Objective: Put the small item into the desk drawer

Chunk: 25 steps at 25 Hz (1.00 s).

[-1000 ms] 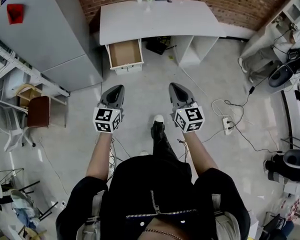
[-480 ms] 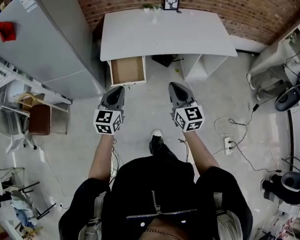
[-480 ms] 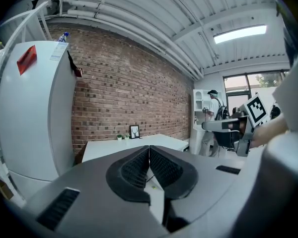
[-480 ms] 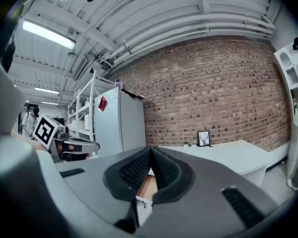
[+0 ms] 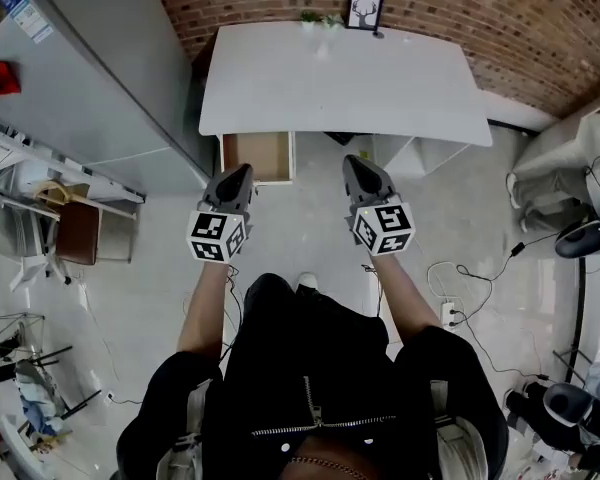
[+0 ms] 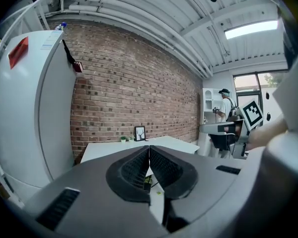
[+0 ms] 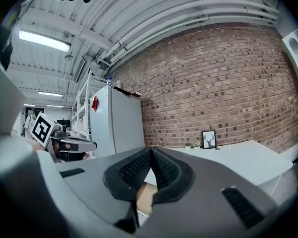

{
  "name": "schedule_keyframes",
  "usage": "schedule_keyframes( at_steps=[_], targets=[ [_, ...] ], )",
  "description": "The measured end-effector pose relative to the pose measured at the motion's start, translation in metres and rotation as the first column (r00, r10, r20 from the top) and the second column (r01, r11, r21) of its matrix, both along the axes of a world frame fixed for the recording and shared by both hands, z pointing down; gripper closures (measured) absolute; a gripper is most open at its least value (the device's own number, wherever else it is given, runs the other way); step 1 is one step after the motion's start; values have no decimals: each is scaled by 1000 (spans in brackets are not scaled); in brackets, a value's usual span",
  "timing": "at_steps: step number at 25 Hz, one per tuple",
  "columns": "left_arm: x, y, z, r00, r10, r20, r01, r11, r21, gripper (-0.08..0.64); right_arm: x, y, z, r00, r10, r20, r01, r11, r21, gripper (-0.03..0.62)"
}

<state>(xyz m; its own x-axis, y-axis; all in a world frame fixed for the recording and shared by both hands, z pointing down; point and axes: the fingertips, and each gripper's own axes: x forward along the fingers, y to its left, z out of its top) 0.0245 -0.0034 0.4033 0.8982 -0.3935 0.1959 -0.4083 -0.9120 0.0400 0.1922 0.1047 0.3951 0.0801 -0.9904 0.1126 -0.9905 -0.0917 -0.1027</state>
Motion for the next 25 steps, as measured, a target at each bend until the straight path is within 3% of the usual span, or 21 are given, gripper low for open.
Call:
schedule_keyframes(
  at_steps=[9, 25],
  targets=[
    [22, -55, 1, 999, -47, 1, 47, 999, 7, 538, 26, -61, 7, 999, -41, 3, 41, 999, -2, 586],
    [105, -214, -14, 998, 62, -26, -61, 998, 27, 538, 93, -212, -10, 999, 54, -6, -54, 998, 22, 586]
  ],
)
